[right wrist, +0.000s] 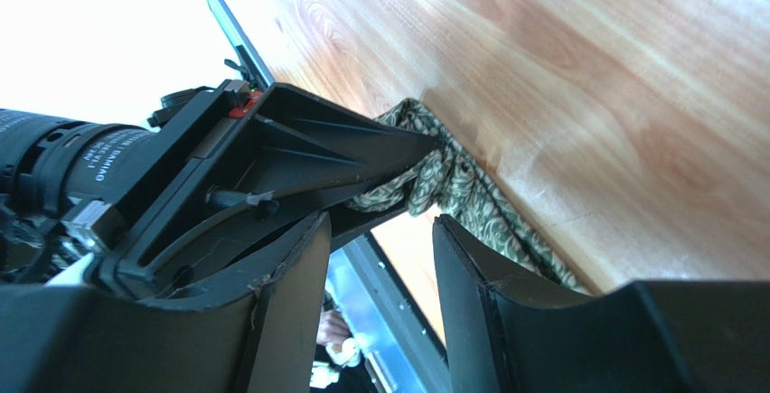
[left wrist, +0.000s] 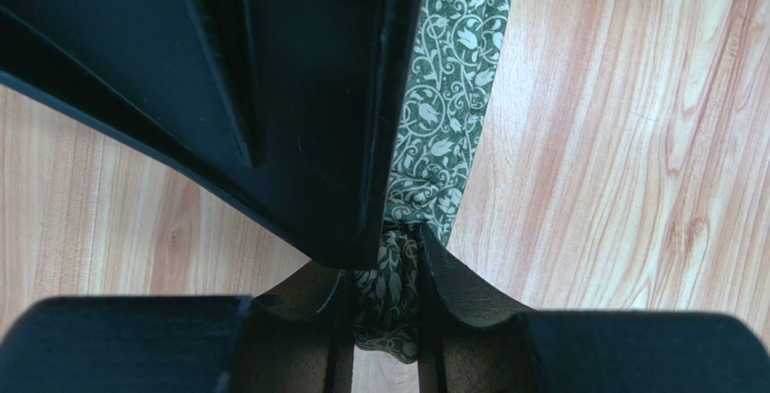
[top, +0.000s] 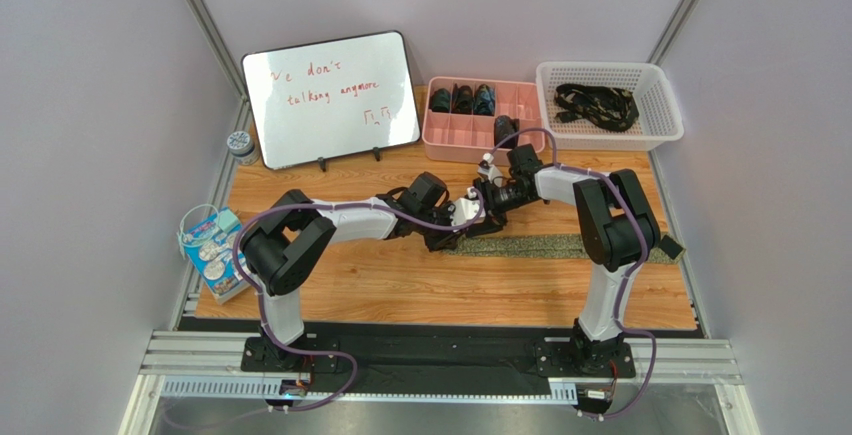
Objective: Roll the ties
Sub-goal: Roll the tie at the center of the board.
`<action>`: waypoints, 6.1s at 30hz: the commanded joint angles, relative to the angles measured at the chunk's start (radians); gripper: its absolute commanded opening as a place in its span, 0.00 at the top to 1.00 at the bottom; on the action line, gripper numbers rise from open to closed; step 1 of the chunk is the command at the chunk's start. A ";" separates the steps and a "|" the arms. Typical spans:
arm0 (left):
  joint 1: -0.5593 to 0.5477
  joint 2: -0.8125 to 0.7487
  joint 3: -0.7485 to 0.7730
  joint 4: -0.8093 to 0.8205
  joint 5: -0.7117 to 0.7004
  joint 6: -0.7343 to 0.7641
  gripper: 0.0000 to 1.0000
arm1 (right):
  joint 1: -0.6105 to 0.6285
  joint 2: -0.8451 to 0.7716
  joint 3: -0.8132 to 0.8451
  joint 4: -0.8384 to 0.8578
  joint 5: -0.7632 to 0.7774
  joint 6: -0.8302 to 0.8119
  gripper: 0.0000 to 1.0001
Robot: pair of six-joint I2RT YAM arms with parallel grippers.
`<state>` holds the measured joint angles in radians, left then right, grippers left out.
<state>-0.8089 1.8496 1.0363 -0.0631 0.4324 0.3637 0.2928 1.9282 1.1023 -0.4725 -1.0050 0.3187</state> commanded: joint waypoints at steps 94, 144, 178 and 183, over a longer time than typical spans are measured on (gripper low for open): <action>-0.039 0.008 0.019 -0.142 -0.170 0.123 0.90 | 0.002 0.034 0.016 -0.086 0.083 -0.015 0.40; 0.020 -0.049 0.002 -0.068 -0.075 0.026 0.52 | 0.039 0.115 0.039 -0.092 0.152 -0.059 1.00; -0.024 -0.013 -0.325 0.627 0.026 -0.039 0.74 | -0.017 0.292 0.129 -0.314 0.106 -0.350 1.00; -0.049 -0.055 -0.226 0.314 -0.050 0.027 0.88 | -0.012 0.213 0.166 -0.377 0.143 -0.326 0.83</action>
<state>-0.8303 1.8202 0.7303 0.5262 0.4595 0.2932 0.2687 2.1735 1.2594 -0.8074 -1.0836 -0.0315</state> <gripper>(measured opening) 0.211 0.106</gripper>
